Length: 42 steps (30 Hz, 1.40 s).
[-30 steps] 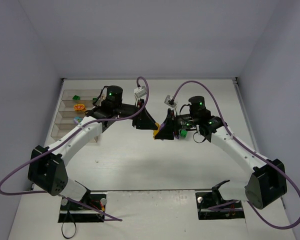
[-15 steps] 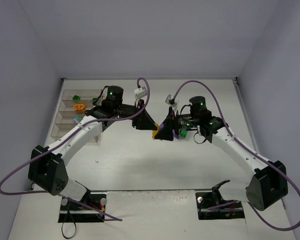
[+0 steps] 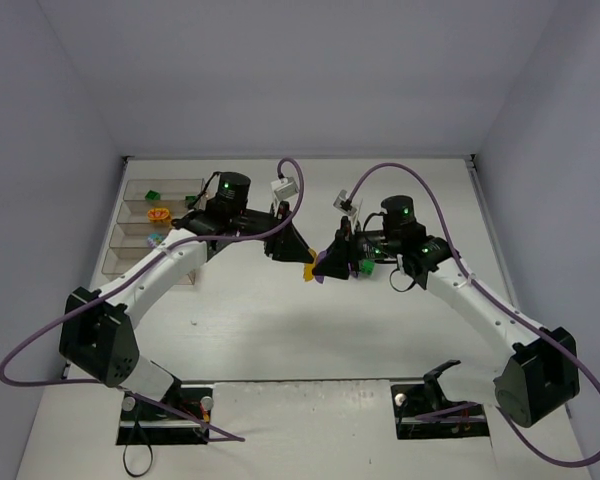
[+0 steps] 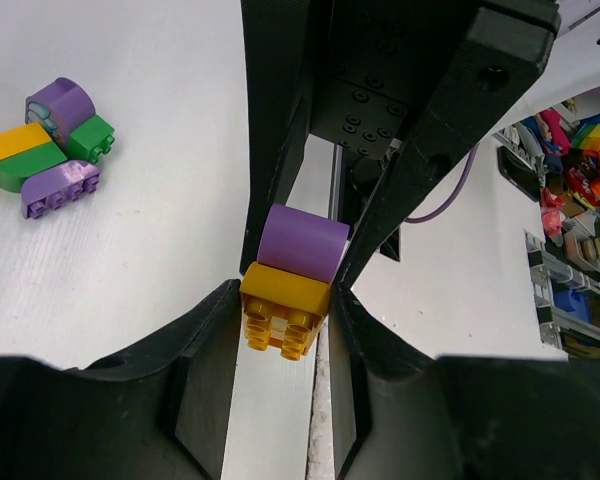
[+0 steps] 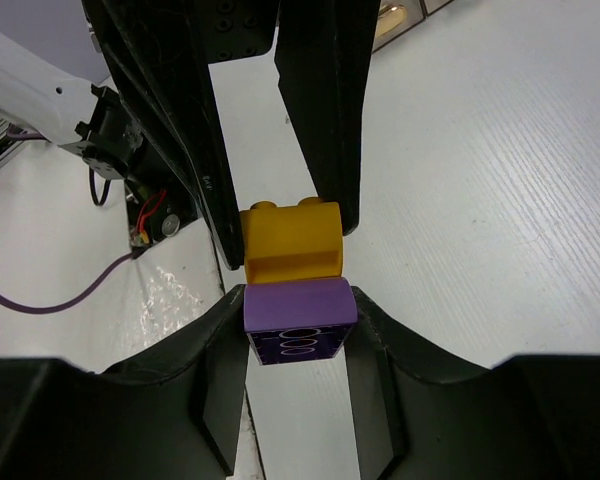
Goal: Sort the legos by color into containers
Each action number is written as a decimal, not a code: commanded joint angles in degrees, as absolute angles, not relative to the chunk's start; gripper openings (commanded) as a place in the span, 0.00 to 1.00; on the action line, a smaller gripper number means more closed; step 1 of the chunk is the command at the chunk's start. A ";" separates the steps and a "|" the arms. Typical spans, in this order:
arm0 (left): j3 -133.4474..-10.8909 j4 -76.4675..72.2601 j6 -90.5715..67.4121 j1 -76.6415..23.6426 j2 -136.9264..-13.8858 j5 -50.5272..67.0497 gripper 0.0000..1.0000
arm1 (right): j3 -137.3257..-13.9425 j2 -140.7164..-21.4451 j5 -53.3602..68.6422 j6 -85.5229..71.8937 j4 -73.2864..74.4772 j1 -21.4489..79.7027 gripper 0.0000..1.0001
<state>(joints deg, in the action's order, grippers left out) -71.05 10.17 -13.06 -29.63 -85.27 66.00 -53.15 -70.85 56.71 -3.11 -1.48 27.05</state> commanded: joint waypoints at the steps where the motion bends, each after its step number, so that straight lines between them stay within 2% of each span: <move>1: -74.53 8.09 -11.87 -29.18 -84.55 66.01 0.00 | -53.17 -68.56 56.34 -2.55 -3.52 27.07 0.27; 4: -74.36 8.44 -11.78 -29.18 -84.73 65.83 0.00 | -52.82 -68.21 55.46 -2.55 -3.34 26.98 0.26; 9: -74.53 9.49 -10.99 -29.00 -84.90 65.65 0.00 | -52.47 -67.76 54.67 -2.55 -3.16 26.89 0.39; 13: -74.71 9.84 -10.63 -28.74 -85.25 65.48 0.00 | -52.21 -67.50 53.97 -2.46 -3.08 26.54 0.43; 16: -75.06 10.37 -10.46 -28.74 -85.69 65.57 0.00 | -52.03 -67.50 53.97 -2.37 -2.99 26.28 0.39; 19: -75.32 10.46 -10.37 -28.74 -85.78 65.57 0.00 | -52.03 -68.03 54.32 -2.20 -2.99 26.28 0.27; 20: -75.41 10.55 -10.20 -28.74 -85.78 65.48 0.00 | -52.03 -68.03 54.40 -2.11 -2.99 26.19 0.17; 23: -75.59 11.42 -9.41 -28.65 -85.87 65.13 0.00 | -52.03 -68.47 54.67 -1.93 -2.99 26.19 0.00; 38: -71.63 13.89 -5.63 -18.11 -84.55 63.81 0.00 | -50.80 -64.60 55.46 -1.85 -0.62 19.25 0.00; 42: -71.63 14.50 -6.32 -15.57 -84.55 59.60 0.00 | -51.15 -64.95 54.32 -2.55 -0.35 18.90 0.00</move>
<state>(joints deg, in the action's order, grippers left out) -70.76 15.40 -7.42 -16.80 -86.59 61.43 -50.35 -66.13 53.39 -2.57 1.30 19.05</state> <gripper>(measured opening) 0.300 0.338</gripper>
